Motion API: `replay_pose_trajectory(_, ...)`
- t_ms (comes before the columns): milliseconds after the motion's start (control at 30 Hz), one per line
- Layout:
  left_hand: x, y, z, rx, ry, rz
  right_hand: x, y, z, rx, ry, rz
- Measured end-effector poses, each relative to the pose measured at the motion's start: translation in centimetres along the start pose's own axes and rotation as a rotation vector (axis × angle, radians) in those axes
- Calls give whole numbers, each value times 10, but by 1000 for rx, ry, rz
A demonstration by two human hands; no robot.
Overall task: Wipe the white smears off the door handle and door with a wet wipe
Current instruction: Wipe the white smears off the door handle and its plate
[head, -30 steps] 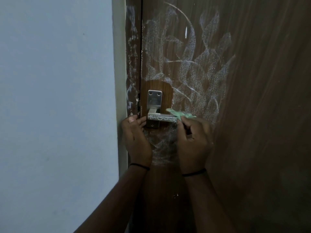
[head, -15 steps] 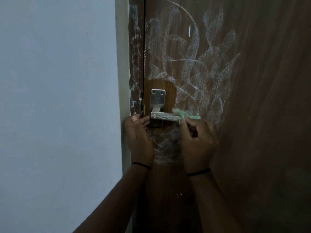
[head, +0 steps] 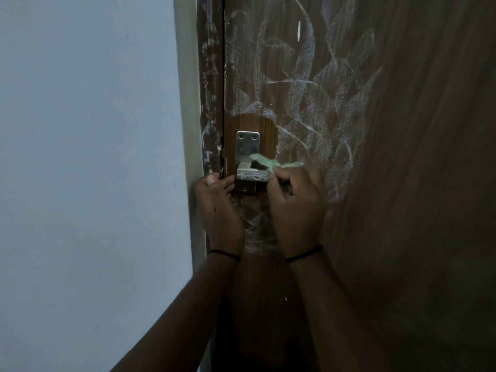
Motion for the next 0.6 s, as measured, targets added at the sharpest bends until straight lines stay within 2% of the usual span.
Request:
replay_pose_trajectory(67, -2, 1, 2, 6, 1, 22, 8, 7, -5, 17, 21, 14)
replay_pose_trajectory(200, -1, 1, 1, -9, -11, 20, -1, 6, -5, 41, 9, -59)
replay_pose_trajectory(367, -3, 2, 4, 18, 3, 28, 10, 2, 4, 36, 79, 0)
replay_pose_trajectory(533, -4, 2, 4, 4, -14, 40, -3, 2, 1, 49, 35, -77)
replay_pose_trajectory(600, -5, 1, 6, 11, -8, 34, -1, -5, 11, 58, 66, -58)
Point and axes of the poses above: each hand's wrist, its own x-axis away from the middle knuckle, its own y-axis out of the back of the hand, z = x × y, the point moved 4 cm from there along -x, towards the middle knuckle, and after that the axes turned 11 degrees about -z, right-handed, at the moved point
